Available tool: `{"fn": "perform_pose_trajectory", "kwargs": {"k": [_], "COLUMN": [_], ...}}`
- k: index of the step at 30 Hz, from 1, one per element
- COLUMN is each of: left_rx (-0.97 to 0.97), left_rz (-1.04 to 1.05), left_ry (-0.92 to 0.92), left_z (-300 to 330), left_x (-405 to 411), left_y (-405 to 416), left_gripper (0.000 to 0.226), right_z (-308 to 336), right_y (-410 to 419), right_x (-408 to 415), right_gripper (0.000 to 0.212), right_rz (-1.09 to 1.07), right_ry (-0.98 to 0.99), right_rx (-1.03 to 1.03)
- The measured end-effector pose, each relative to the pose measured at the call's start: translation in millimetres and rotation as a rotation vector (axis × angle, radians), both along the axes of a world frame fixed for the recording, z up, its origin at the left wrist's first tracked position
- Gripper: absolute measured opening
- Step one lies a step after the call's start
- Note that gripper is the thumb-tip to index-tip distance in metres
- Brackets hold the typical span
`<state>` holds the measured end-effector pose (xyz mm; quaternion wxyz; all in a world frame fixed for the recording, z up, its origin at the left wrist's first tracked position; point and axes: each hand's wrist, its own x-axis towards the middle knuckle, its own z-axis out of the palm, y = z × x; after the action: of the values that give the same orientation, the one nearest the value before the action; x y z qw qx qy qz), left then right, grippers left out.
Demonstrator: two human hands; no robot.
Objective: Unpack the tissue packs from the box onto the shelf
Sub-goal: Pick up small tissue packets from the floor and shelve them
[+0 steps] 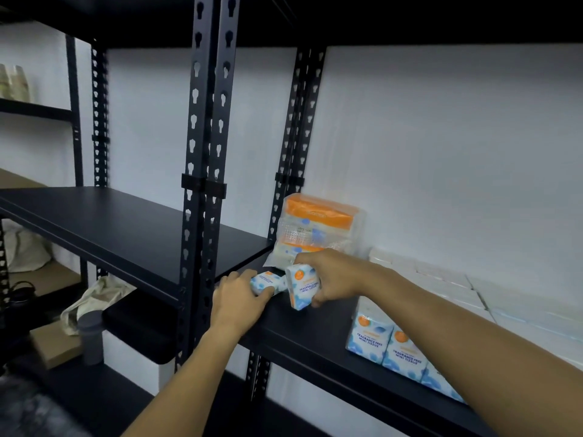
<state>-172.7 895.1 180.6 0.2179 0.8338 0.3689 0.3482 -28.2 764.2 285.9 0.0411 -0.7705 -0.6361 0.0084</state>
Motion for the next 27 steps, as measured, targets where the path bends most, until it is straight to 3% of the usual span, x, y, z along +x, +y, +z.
{"fn": "perform_pose_trajectory", "kwargs": {"k": [5, 17, 22, 27], "left_rx": [0.018, 0.060, 0.298, 0.319], "left_rz": [-0.027, -0.065, -0.170, -0.219], "left_ry": [0.061, 0.048, 0.064, 0.142], "left_z": [-1, 7, 15, 11], "left_x": [-3, -3, 6, 8], "left_y": [0, -9, -33, -35], "left_gripper": [0.060, 0.058, 0.044, 0.034], "right_z": [18, 25, 18, 17], "right_y": [-11, -16, -19, -24], "right_x": [3, 12, 14, 15], "right_gripper": [0.055, 0.090, 0.091, 0.081], "right_rz": [-0.081, -0.299, -0.343, -0.352], "right_ry": [0.078, 0.140, 0.054, -0.107], "right_rx": [-0.012, 0.014, -0.054, -0.011]}}
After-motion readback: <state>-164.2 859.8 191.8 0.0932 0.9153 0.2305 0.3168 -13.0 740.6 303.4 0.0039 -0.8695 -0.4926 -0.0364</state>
